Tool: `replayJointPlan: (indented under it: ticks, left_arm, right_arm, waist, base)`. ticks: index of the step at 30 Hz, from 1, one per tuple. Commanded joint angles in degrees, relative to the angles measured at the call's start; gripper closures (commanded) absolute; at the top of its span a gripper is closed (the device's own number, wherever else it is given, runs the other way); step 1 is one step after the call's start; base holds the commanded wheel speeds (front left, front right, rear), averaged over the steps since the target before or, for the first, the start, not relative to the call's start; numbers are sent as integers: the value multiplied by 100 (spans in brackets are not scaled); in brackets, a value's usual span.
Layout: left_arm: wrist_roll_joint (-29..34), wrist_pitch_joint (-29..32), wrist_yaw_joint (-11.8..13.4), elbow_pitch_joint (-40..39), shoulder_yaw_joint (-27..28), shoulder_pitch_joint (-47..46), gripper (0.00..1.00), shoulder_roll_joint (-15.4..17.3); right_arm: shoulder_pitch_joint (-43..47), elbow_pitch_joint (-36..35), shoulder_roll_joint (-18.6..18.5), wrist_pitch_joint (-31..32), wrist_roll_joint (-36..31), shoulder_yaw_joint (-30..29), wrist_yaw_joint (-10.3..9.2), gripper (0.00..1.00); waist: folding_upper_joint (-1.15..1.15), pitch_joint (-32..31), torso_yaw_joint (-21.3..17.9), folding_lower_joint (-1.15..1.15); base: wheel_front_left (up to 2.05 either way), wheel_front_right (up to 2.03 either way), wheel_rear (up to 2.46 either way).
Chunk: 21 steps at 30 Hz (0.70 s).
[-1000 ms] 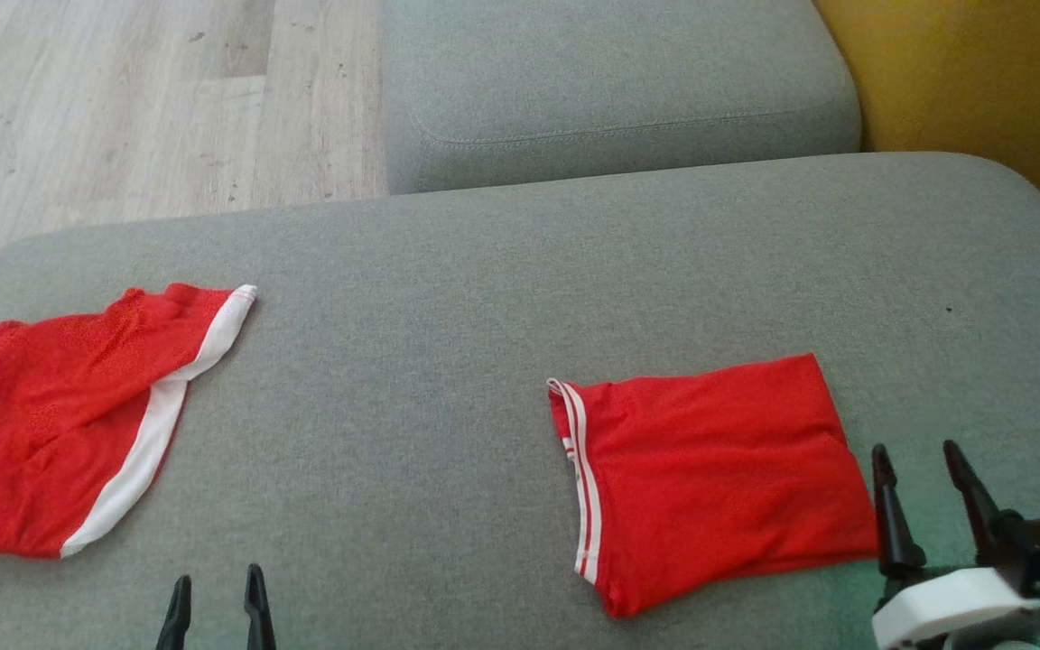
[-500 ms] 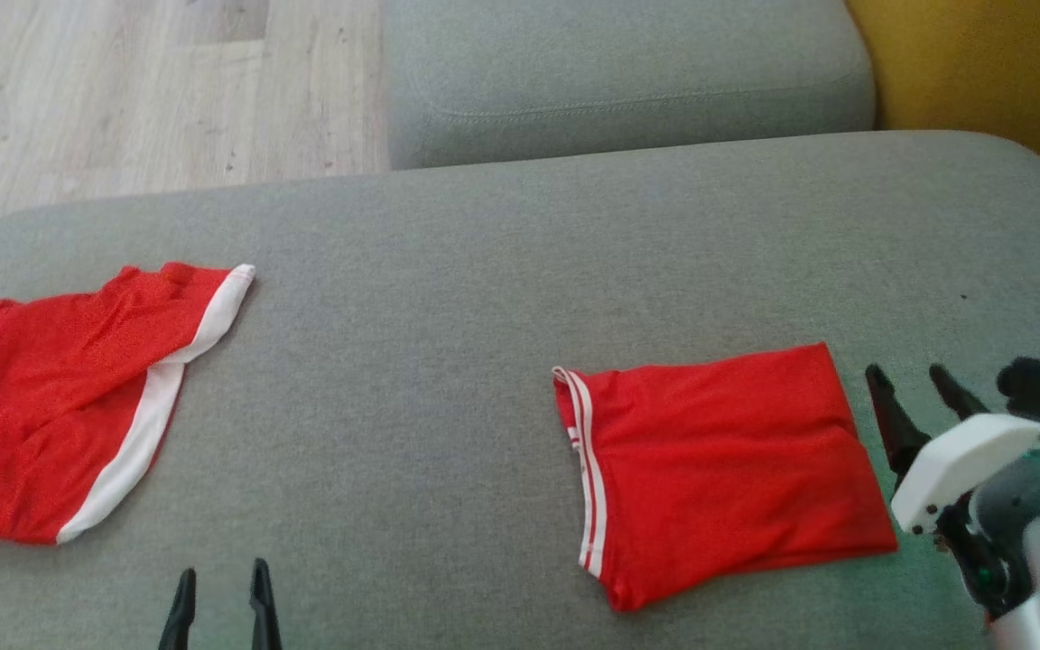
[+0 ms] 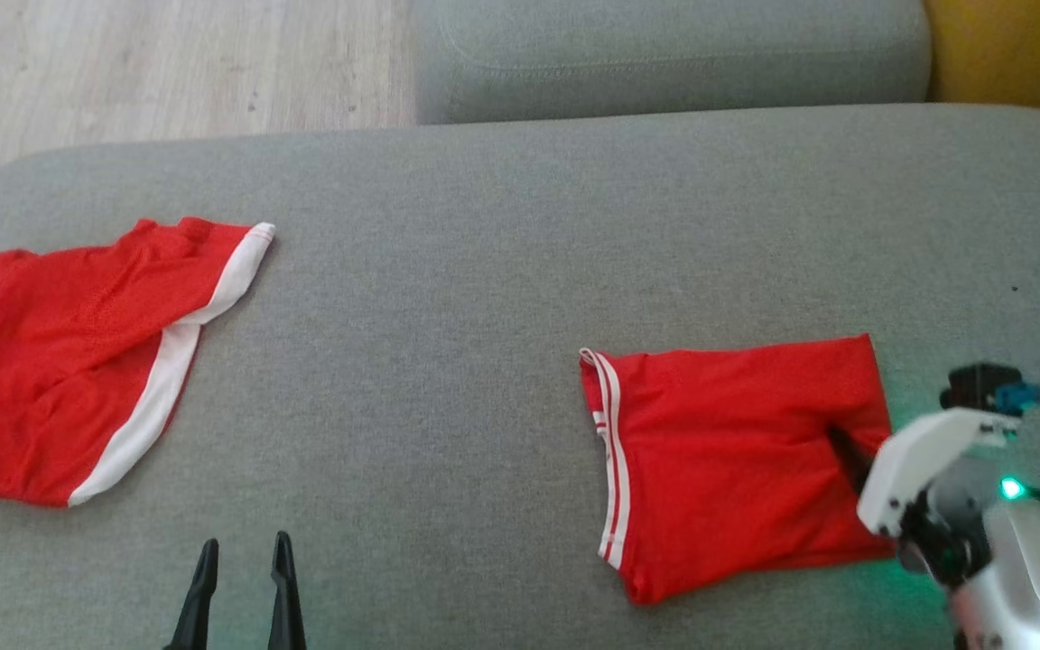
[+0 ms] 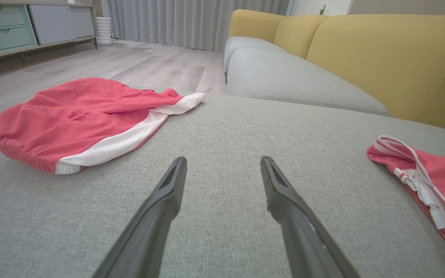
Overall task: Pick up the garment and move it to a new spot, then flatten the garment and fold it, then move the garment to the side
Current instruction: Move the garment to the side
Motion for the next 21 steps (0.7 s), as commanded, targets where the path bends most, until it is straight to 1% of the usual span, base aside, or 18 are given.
replayJointPlan:
  ticks: [1, 4, 6, 8, 12, 18, 21]
  left_arm:
    - [24, -47, -3, -143, 159, -287, 0, -28]
    - [29, -47, 6, -174, 133, -385, 0, -28]
    - [29, -47, 4, -215, 129, -472, 0, -28]
    - [68, -47, -27, -256, 95, -610, 0, -28]
    - [265, -47, -146, -298, 0, -997, 0, -28]
    - [562, -47, -301, -370, -50, -1445, 0, 23]
    - [774, -47, -330, -398, -83, -1523, 0, 147]
  right_arm:
    - [-422, 11, 97, -33, 168, 47, 43, 100]
    - [-736, 140, 90, -249, 258, 14, 43, 100]
    - [-1033, 179, -29, -452, 135, 10, 43, 100]
    - [-1400, 209, -244, -679, -116, -33, 43, 100]
    - [-2226, 457, -732, -1079, -729, -420, 43, 100]
    - [-3128, 843, -1365, -1282, -1586, -1170, 43, 100]
    - [-3437, 1009, -1647, -1406, -2008, -1398, 43, 100]
  waist:
    - [0, 88, -4, -1]
    - [0, 225, -82, -1]
    - [0, 397, -192, -1]
    - [0, 646, -292, -1]
    - [0, 1210, -440, -1]
    - [0, 1865, -508, -1]
    - [0, 2052, -553, -1]
  base:
    - [0, 0, 0]
    - [0, 0, 0]
    - [0, 0, 0]
    - [0, 0, 0]
    - [0, 0, 0]
    - [0, 0, 0]
    - [0, 0, 0]
